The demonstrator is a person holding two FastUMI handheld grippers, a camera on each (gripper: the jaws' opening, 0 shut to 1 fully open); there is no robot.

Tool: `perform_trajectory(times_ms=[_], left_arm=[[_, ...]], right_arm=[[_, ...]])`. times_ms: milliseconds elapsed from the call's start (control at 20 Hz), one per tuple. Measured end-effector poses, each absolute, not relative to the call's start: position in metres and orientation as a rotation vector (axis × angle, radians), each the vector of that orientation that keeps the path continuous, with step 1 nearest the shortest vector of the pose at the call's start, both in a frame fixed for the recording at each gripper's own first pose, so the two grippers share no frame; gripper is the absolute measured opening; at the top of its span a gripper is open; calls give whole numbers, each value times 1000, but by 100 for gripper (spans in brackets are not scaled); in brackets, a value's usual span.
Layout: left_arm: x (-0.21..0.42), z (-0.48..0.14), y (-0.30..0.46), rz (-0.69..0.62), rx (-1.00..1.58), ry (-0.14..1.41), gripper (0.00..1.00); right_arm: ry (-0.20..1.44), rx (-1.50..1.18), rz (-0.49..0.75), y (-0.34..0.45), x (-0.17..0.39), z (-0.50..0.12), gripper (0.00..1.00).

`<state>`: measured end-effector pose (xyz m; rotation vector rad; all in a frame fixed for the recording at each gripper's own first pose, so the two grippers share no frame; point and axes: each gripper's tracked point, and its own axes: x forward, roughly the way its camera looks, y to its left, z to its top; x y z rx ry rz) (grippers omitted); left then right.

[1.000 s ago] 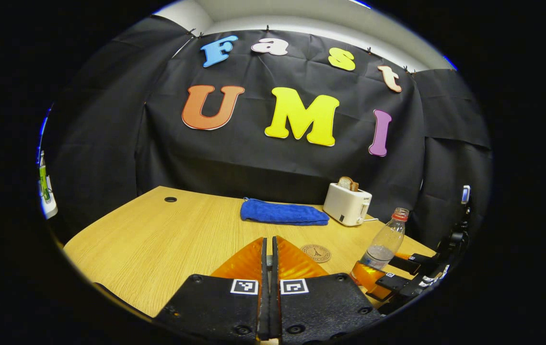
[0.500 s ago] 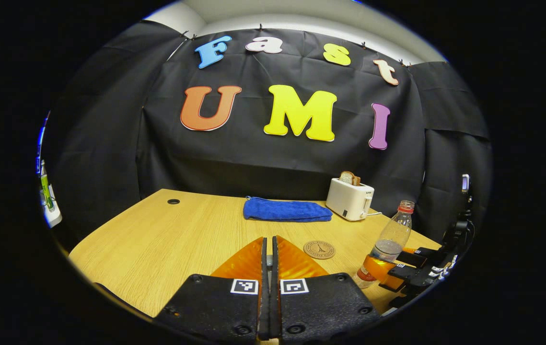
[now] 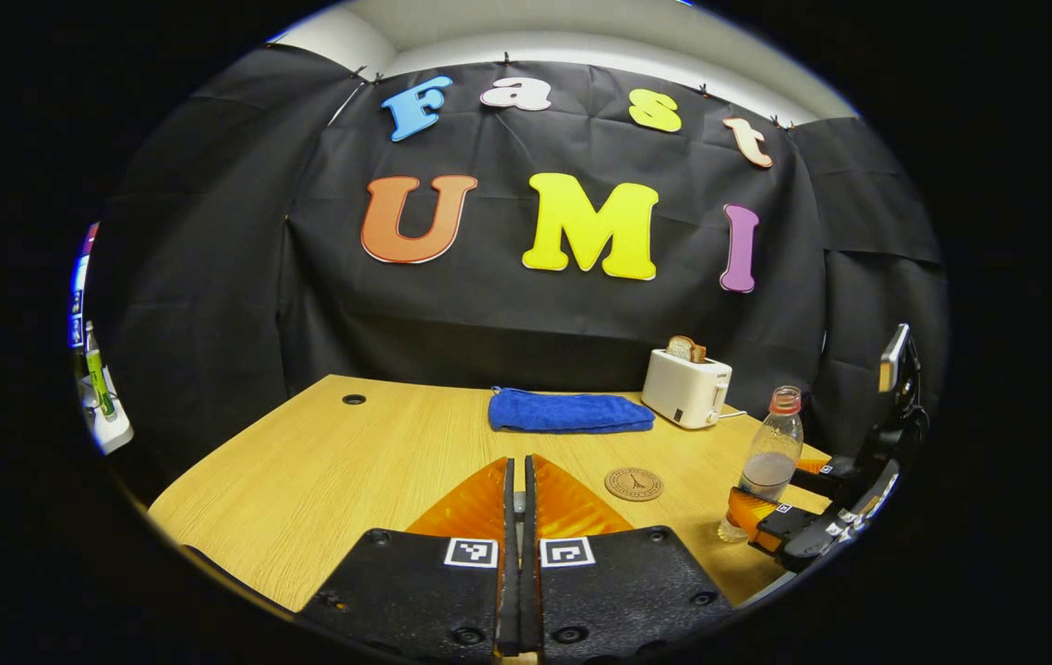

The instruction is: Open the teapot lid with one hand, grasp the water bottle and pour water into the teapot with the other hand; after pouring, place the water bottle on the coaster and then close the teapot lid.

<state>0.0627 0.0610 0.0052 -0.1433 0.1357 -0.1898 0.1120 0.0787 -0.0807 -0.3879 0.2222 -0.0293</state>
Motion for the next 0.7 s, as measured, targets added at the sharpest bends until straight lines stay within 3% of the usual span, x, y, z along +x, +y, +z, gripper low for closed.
perform_trajectory(times_ms=[700], left_arm=[[67,-2,88,-163,-123,154,3]], right_arm=[[214,-856,-95,78,128,-82,71]])
